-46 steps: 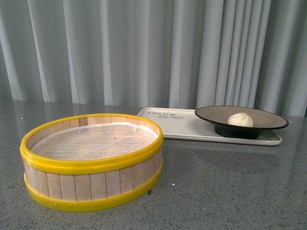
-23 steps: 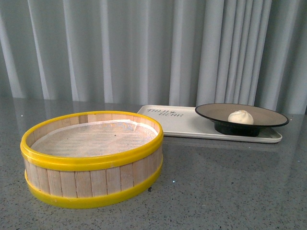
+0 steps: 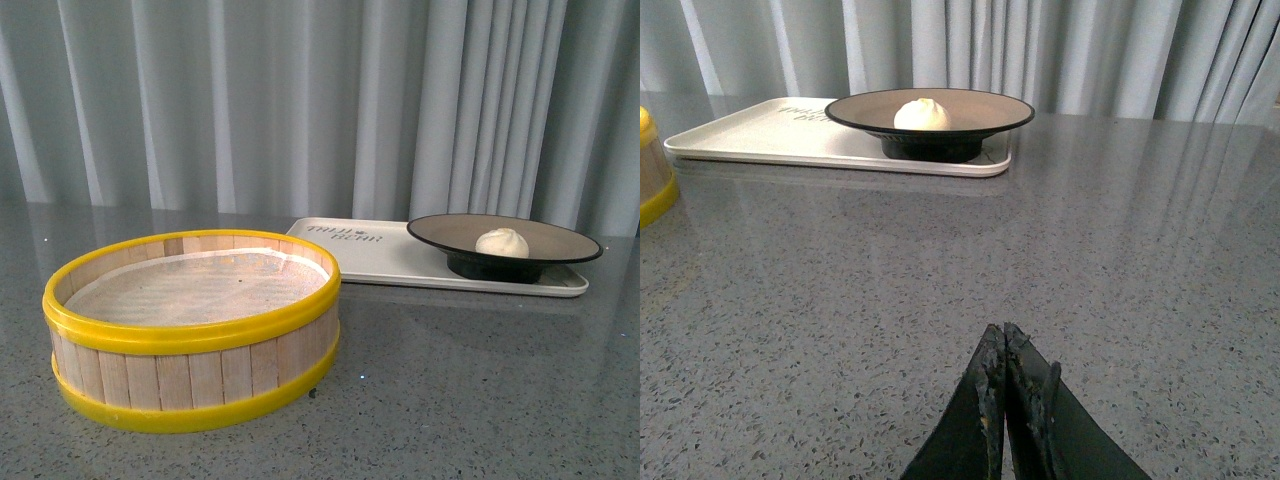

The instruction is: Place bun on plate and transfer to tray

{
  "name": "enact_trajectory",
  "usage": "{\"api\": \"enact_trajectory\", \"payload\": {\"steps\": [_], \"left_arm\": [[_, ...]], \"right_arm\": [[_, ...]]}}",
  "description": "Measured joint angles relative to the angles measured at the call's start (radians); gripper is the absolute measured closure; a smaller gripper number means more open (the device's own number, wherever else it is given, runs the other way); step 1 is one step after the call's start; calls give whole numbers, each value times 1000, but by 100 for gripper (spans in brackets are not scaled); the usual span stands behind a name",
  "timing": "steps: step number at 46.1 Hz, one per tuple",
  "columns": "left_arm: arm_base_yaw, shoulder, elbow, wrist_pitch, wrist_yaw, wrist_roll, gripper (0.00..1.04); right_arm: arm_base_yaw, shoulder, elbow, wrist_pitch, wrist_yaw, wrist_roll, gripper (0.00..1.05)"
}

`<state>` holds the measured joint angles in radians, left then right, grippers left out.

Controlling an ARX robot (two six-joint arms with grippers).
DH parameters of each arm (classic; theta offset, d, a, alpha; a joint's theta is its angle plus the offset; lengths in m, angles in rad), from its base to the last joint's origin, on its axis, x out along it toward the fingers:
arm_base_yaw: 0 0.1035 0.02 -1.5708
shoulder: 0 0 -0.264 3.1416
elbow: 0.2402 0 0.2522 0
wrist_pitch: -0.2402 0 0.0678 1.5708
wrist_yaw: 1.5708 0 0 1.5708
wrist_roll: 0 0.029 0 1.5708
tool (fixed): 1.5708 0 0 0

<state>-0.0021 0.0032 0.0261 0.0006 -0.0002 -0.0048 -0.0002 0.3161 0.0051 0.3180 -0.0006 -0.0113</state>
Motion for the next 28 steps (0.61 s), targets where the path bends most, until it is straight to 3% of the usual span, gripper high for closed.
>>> {"api": "enact_trajectory", "payload": {"steps": [21,28], "left_arm": [[0,0,0,0,0,0,7],[0,0,0,0,0,0,7]], "right_arm": [[0,-146,0,-146,0,0,103],[0,-288,1,-312,0,0,103]]}}
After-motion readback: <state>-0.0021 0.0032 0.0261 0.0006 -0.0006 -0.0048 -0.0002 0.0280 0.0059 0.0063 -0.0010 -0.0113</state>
